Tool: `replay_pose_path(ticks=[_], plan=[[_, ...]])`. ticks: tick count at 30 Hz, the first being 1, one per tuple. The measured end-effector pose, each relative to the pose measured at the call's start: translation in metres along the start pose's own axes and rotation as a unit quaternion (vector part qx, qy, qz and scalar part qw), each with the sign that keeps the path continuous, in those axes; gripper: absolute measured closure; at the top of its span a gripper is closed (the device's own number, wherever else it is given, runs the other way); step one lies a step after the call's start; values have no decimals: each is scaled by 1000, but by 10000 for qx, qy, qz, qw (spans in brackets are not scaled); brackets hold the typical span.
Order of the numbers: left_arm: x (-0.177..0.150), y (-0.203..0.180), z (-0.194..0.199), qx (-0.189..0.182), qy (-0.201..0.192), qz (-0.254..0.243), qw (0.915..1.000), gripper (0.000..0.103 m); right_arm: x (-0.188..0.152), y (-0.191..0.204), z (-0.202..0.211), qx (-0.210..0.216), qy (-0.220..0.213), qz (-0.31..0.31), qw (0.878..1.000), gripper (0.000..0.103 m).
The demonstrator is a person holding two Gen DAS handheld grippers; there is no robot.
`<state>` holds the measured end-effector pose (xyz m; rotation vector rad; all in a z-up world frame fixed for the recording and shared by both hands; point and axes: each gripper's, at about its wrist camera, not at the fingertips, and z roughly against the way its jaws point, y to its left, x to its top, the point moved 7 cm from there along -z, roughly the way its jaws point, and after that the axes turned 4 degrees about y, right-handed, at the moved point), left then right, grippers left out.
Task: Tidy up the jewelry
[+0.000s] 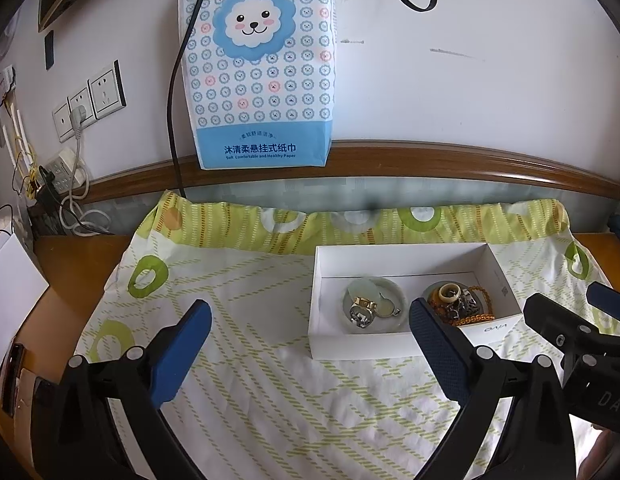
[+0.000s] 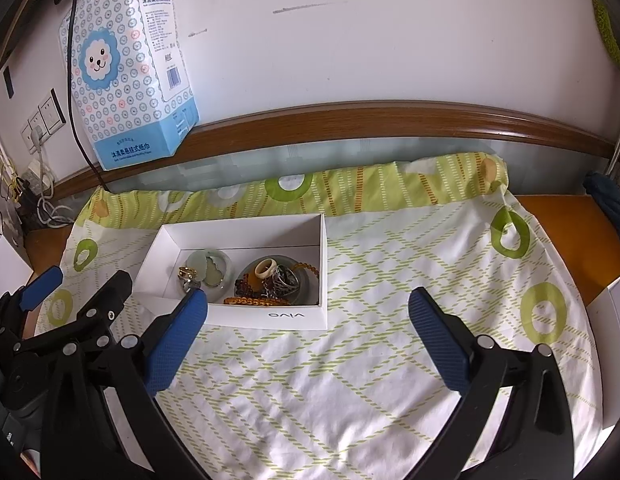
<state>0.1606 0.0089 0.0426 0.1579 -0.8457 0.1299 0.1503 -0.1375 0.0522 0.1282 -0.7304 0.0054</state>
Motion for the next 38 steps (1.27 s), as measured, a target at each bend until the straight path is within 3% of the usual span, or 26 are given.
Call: replay_pose_path(ticks=[38], plan=[[2,-5,2,28,-168,-143,9998,4,-1,-9,-6,-102,5,-146,9998,5]])
